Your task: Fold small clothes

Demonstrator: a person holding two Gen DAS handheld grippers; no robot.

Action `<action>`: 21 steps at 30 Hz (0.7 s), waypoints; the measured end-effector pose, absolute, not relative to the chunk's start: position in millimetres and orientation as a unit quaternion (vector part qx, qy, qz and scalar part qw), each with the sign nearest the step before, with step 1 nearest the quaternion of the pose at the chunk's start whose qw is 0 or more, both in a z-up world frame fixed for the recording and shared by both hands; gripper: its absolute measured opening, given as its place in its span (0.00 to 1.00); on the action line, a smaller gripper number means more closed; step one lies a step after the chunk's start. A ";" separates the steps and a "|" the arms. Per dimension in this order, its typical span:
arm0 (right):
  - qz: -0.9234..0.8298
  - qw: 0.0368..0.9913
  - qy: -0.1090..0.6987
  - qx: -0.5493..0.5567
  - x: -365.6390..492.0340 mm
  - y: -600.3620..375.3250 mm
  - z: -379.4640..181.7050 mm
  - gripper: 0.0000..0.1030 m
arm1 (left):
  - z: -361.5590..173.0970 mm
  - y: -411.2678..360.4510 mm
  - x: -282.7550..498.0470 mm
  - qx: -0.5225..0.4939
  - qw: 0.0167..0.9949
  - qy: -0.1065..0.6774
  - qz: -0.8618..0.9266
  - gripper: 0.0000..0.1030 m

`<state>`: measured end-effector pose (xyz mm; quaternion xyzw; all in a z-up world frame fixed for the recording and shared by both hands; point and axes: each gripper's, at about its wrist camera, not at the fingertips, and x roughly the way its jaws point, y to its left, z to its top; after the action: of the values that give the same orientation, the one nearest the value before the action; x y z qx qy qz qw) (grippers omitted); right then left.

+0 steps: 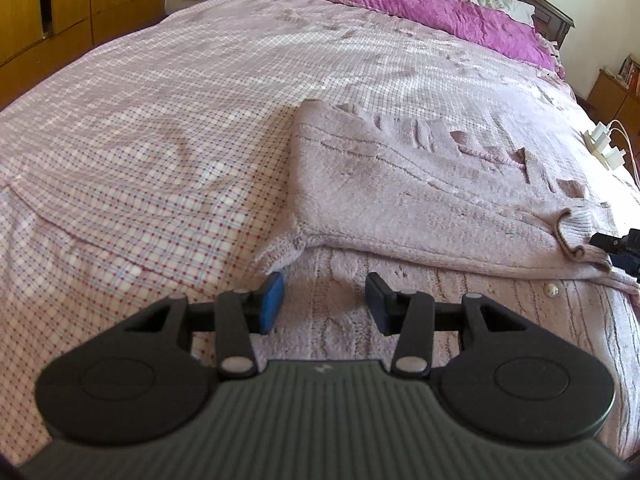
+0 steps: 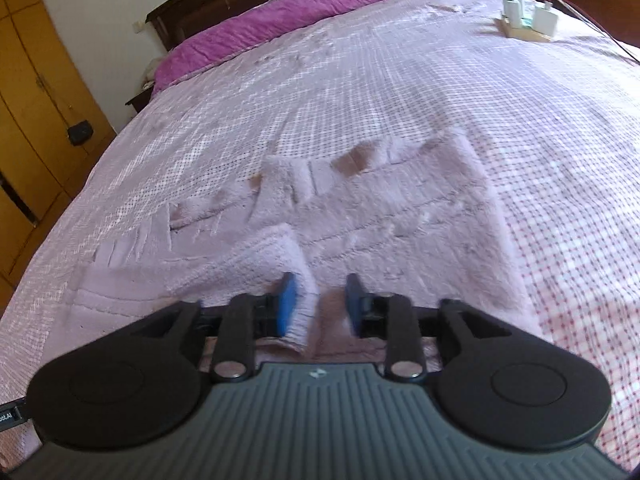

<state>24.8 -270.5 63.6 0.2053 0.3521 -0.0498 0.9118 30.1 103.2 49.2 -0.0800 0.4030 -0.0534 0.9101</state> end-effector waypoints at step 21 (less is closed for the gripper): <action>0.001 0.934 0.322 0.154 -12.4 -234.8 114.7 0.66 | 69.4 78.6 54.4 -0.067 0.919 0.383 -0.061 0.45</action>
<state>-12.4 -234.8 114.7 0.1542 0.3224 0.0006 0.9340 54.4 78.6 69.4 -0.0672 0.3831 -0.0608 0.9192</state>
